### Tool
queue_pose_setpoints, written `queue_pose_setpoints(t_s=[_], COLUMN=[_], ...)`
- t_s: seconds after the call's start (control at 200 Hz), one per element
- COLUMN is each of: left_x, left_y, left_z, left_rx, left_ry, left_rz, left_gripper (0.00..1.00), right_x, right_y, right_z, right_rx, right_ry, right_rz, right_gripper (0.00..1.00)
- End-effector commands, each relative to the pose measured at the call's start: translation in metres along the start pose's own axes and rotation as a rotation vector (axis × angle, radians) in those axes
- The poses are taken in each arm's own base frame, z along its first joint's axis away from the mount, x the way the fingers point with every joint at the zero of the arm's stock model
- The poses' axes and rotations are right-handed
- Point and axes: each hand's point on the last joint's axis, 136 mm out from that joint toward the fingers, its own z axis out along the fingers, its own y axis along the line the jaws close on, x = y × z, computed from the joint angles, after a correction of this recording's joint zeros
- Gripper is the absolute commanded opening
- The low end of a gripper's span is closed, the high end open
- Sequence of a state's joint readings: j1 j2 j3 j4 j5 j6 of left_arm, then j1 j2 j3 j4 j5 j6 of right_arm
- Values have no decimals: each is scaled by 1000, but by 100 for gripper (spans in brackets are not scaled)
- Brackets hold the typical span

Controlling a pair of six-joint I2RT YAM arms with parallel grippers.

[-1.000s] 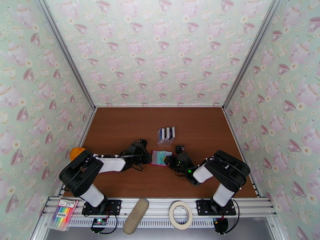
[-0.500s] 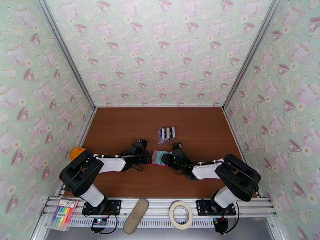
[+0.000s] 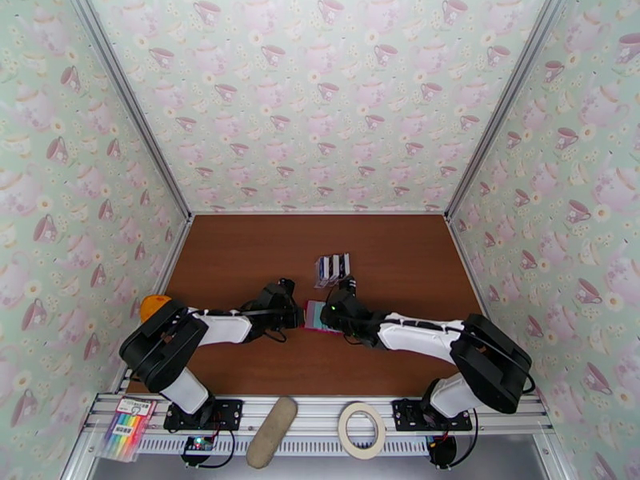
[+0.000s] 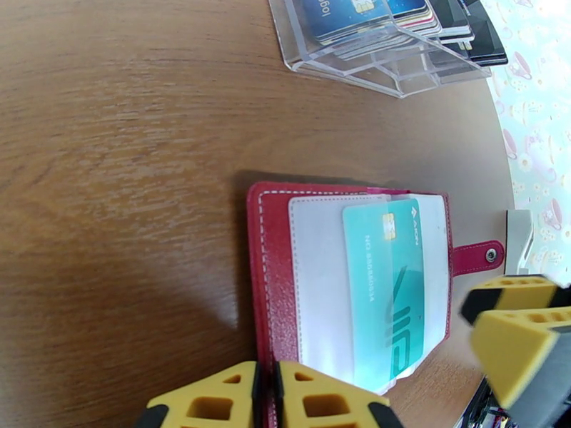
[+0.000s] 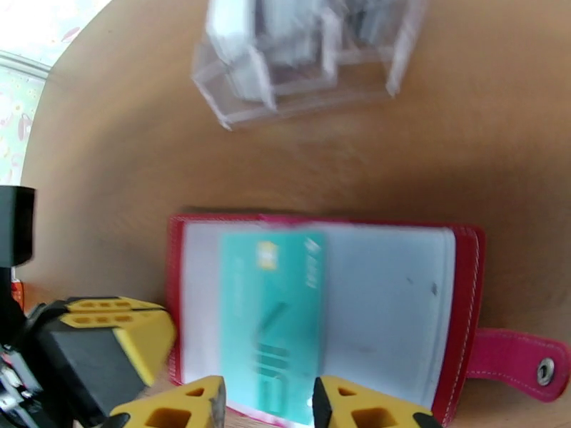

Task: Put the credit cards into the card holder

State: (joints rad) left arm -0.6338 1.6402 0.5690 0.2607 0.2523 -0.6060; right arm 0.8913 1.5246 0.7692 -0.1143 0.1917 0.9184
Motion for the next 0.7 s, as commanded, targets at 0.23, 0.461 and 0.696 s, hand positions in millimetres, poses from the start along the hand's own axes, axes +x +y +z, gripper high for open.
queue_pose_setpoints(t_s=[0.23, 0.461, 0.696], left_x=[85, 88, 91], left_y=[24, 23, 25], left_z=[9, 8, 8], left_rx=[-50, -43, -50], left_ry=[252, 252, 252], left_rz=[-79, -81, -82], left_gripper=[13, 13, 13], right_x=[7, 6, 5], right_y=[-14, -16, -25], right_z=[17, 18, 19], right_rx=[200, 230, 270], right_ry=[71, 69, 62], right_rz=[-162, -177, -184], right_gripper=[44, 48, 48])
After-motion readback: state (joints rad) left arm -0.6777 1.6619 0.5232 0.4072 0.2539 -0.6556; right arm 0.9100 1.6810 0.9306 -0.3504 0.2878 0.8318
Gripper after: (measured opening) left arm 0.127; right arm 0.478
